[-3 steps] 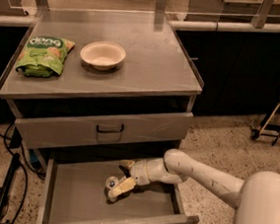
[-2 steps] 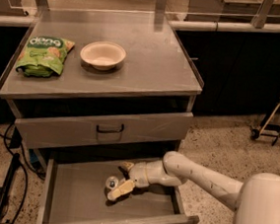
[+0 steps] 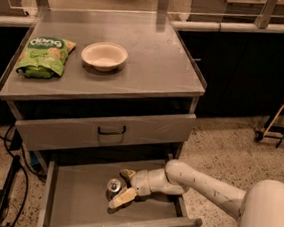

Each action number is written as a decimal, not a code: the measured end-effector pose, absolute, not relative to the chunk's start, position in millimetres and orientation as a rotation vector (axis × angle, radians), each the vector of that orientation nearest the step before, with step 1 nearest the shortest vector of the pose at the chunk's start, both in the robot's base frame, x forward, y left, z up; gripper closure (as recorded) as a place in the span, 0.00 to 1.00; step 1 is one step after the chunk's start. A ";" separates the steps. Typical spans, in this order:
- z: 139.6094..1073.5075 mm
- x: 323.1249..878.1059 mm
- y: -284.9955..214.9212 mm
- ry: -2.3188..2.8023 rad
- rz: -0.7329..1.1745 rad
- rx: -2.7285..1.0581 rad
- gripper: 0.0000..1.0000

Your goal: Pick redbull can from middle drawer and place on counter

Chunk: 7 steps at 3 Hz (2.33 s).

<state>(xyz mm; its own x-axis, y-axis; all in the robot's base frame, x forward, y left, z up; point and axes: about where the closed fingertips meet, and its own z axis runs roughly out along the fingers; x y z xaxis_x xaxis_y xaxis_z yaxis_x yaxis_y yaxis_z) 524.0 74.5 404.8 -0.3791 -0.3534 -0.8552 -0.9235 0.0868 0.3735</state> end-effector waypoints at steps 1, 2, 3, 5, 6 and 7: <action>404.8 524.0 74.5 1.797 1.285 -1.258 0.14; 404.8 524.0 74.6 1.797 1.285 -1.258 0.37; 404.8 524.0 74.6 1.797 1.285 -1.258 0.69; 413.1 523.6 77.3 1.779 1.282 -1.267 1.00; 453.2 521.7 79.4 1.717 1.257 -1.267 1.00; 505.4 512.8 79.4 1.647 1.209 -1.272 1.00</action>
Offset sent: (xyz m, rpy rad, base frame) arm 0.0000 0.0000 0.0000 0.0000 0.0000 0.0000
